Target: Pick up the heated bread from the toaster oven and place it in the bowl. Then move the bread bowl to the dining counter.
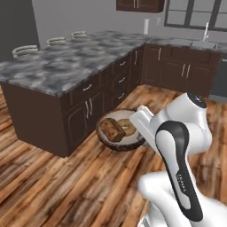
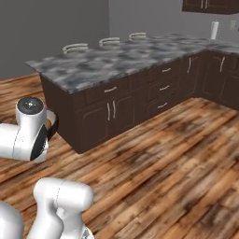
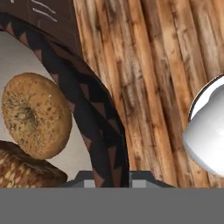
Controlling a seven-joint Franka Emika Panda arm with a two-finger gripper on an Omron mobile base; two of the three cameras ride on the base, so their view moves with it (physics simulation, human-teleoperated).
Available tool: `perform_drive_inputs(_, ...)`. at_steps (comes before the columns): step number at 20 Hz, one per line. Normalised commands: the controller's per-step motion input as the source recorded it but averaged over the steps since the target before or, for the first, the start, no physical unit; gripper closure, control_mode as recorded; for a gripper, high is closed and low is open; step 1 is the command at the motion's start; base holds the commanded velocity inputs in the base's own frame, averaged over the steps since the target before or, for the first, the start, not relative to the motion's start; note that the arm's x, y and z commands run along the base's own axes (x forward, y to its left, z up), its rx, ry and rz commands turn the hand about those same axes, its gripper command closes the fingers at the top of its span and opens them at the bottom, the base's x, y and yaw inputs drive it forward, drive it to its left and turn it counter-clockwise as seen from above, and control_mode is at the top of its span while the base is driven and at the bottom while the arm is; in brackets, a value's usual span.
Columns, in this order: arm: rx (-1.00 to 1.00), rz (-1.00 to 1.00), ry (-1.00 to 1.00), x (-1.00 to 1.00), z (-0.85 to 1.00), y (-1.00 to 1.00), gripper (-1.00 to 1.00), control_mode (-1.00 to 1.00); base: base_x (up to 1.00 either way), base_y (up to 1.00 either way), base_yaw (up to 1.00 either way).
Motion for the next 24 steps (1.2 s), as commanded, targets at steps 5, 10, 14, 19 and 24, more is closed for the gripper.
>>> perform_drive_inputs(5,0.0,0.0,0.0,0.0,0.0,0.0,1.0,1.0,1.0,1.0,0.0)
perform_drive_inputs(10,0.0,0.0,0.0,0.0,0.0,0.0,1.0,1.0,1.0,1.0,-0.01)
perform_drive_inputs(14,0.0,0.0,0.0,0.0,0.0,0.0,1.0,1.0,1.0,1.0,-0.12)
perform_drive_inputs(19,0.0,0.0,0.0,0.0,0.0,0.0,1.0,1.0,1.0,1.0,-0.2)
perform_drive_inputs(24,0.0,0.0,0.0,0.0,0.0,0.0,1.0,1.0,1.0,1.0,-0.3)
